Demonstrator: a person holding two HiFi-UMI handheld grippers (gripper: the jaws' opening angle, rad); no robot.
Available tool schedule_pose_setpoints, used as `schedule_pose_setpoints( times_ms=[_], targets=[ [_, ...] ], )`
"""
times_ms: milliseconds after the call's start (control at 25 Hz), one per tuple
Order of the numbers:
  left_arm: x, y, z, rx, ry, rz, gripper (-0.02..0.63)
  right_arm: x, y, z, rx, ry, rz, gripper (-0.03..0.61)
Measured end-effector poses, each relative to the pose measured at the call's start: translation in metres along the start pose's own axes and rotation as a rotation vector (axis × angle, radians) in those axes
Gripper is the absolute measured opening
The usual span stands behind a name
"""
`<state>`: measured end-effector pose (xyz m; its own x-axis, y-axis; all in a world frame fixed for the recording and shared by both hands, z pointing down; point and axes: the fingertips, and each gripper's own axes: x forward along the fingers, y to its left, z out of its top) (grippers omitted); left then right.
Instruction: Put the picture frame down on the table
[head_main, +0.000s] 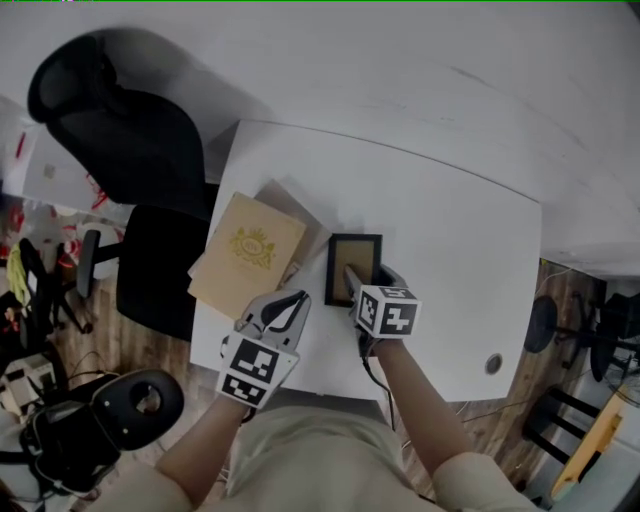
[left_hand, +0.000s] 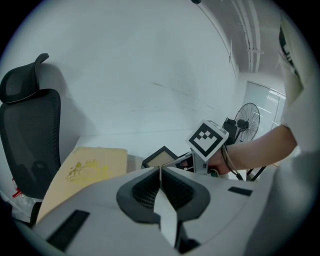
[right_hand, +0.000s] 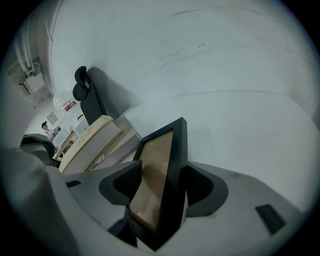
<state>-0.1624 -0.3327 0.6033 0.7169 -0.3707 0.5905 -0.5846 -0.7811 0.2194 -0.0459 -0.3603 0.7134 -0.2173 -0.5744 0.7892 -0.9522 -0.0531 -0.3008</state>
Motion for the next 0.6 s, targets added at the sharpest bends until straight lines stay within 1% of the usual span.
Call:
schedule_pose_setpoints(
  times_ms=[120,360,480,600],
  targets=[
    [-0.006,-0.003,0.002,0.004,-0.004,0.002,0.029,0.001,-0.010,-0.006,0.004,0.036,-0.029,0.297],
    [-0.014,-0.002,-0.001,-0.013,-0.004,0.006,0.029,-0.003,-0.010,-0.014,-0.054,0.030,-0.066,0.299],
    [-0.019,-0.001,-0.002,-0.001,0.001,0.016,0.029,-0.016,-0.005,-0.010,-0.040,0.006,-0.055,0.298],
    [-0.028,-0.004,0.005,0.013,-0.009,0.025,0.029,-0.048,0.005,0.009,-0.038,-0.053,-0.022,0.291]
  ],
)
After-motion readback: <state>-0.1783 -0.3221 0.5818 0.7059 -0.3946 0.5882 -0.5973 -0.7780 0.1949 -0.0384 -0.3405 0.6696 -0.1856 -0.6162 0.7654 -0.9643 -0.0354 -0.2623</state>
